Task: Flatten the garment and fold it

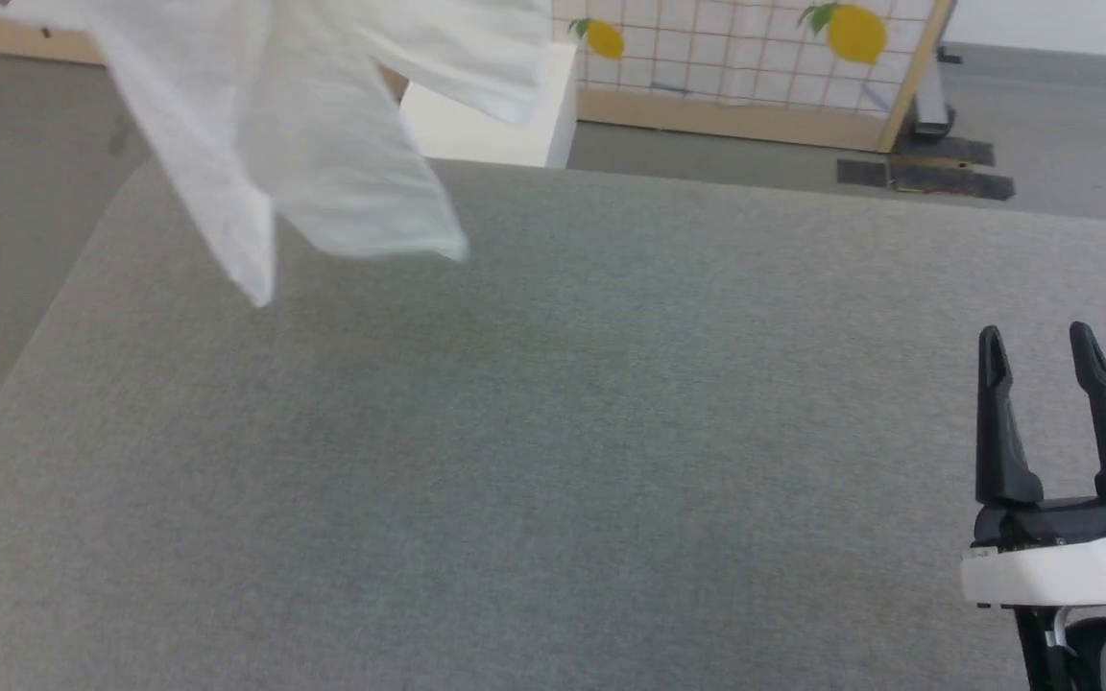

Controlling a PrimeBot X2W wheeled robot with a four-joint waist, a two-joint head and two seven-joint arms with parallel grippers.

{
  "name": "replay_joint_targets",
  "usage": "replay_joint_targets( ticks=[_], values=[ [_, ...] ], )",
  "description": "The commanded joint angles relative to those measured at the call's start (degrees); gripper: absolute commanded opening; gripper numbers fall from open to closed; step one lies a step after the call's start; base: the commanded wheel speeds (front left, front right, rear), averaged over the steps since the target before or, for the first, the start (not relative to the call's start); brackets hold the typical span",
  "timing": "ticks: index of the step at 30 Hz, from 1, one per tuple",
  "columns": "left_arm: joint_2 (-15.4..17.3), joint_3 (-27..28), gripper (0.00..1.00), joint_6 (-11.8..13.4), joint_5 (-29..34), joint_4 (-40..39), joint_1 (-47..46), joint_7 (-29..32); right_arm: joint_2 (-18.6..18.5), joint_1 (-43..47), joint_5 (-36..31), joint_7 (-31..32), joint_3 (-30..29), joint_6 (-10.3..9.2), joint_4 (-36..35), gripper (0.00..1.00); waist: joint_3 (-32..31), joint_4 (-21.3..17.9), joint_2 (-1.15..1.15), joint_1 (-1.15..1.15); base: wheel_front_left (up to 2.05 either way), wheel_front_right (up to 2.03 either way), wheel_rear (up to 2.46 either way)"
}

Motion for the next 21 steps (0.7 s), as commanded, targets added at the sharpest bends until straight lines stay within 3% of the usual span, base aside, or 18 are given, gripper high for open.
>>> replay_joint_targets(
  ticks=[1,12,17,21],
  values=[
    [-2.1,-0.4,0.00,0.7,-0.9,-0.3,-1.3,0.2,0.0,0.4,0.3,-0.4,-0.4,-0.09,0.3,1.00,-1.3,-2.1,0.00,0.00,0.00,0.00,0.00],
    [-15.3,-4.8,0.00,3.1,-6.5,-5.6,0.8,1.6,0.0,-0.8,0.5,-1.1,-4.7,-0.09,0.9,1.00,-0.7,-8.1,0.00,0.00,0.00,0.00,0.00],
    [-18.0,-8.6,0.00,3.3,-7.5,-8.1,6.2,2.6,0.0,-0.9,0.5,-1.1,-5.8,-0.09,1.1,1.00,-0.2,-10.8,0.00,0.00,0.00,0.00,0.00],
    [-18.2,-12.5,0.00,3.1,-7.1,-9.4,13.8,1.9,0.0,-1.0,0.8,-1.1,-6.0,-0.09,1.0,1.00,0.8,-12.6,0.00,0.00,0.00,0.00,0.00]
  ],
)
